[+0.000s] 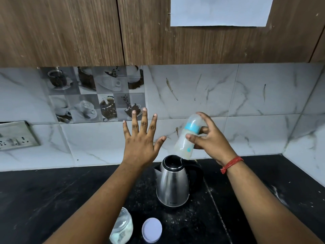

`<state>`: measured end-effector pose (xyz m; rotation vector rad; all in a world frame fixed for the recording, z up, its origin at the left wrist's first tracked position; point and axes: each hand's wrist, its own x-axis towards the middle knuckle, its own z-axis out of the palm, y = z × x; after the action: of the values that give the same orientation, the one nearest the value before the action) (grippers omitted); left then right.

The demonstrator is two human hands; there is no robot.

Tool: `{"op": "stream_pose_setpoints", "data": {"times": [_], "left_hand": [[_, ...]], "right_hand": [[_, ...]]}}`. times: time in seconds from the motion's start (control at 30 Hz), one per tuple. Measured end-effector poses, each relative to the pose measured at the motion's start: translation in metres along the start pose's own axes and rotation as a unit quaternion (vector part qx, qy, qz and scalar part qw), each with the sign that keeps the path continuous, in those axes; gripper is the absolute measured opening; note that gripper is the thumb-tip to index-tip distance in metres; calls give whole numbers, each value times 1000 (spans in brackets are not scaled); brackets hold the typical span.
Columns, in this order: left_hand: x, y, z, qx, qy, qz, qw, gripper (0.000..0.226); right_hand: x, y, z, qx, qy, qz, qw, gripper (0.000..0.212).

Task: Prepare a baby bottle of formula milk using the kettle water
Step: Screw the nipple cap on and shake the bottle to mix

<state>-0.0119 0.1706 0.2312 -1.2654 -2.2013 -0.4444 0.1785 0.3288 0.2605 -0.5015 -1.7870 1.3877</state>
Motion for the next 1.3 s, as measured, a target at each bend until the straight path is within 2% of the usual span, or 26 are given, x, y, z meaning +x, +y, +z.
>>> {"op": "stream_pose_setpoints", "data": {"times": [0.03,0.1,0.13,0.2,0.23,0.3,0.33,0.43,0.47,0.53,0.57,0.67,0.77,0.87,0.9,0.97,1.0,1.1,1.2,1.23,1.3], "left_hand": [[0,-1,0,1,0,2,1000,78],[1,-1,0,-3,2,-6,1000,78],[2,-1,0,-3,2,-7,1000,78],[2,0,0,2,-1,-1,1000,79],[1,0,0,1,1,2,1000,79],[2,-1,-1,-5,4,-2,1000,78],[2,-1,-1,-7,5,-5,1000,78],[2,-2,0,1,3,0,1000,78],[2,-3,0,0,3,0,1000,78],[2,-2,0,-8,4,-7,1000,78],[3,-1,0,-6,4,-7,1000,78],[2,0,-2,6,2,9,1000,78],[3,-1,-3,6,3,0,1000,79],[2,-2,-2,13,-2,7,1000,79],[1,-3,-2,13,-1,8,1000,79],[1,-4,-2,9,4,2,1000,79],[1,-3,-2,10,4,0,1000,79],[0,-3,-2,15,3,12,1000,78],[1,-4,-3,9,5,3,1000,78],[1,-3,-3,10,4,2,1000,78],[1,-4,-4,14,1,8,1000,79]], "right_hand": [[1,1,1,-2,5,-7,1000,79],[2,3,-1,36,72,-23,996,75],[4,2,-1,42,73,-24,996,75],[4,1,1,3,8,-6,1000,76],[4,0,3,-5,4,-3,1000,77],[4,2,1,39,81,-15,996,74],[4,3,-2,59,91,-15,994,74],[1,0,1,5,-21,13,1000,79],[0,1,3,8,-5,9,1000,79],[0,1,1,77,89,-6,993,76],[1,0,0,92,97,-7,991,74],[-1,-2,5,15,16,13,1000,76],[0,2,2,59,105,-5,993,76],[0,-2,4,2,4,18,1000,79],[-1,-3,6,-6,12,13,1000,79],[0,-1,4,33,96,-8,995,76],[2,-1,2,50,102,-7,994,76],[1,-5,5,3,17,13,1000,78],[2,-4,1,50,97,-13,994,76],[2,-5,0,54,79,-5,995,76],[0,-8,5,14,-9,18,1000,76]]}}
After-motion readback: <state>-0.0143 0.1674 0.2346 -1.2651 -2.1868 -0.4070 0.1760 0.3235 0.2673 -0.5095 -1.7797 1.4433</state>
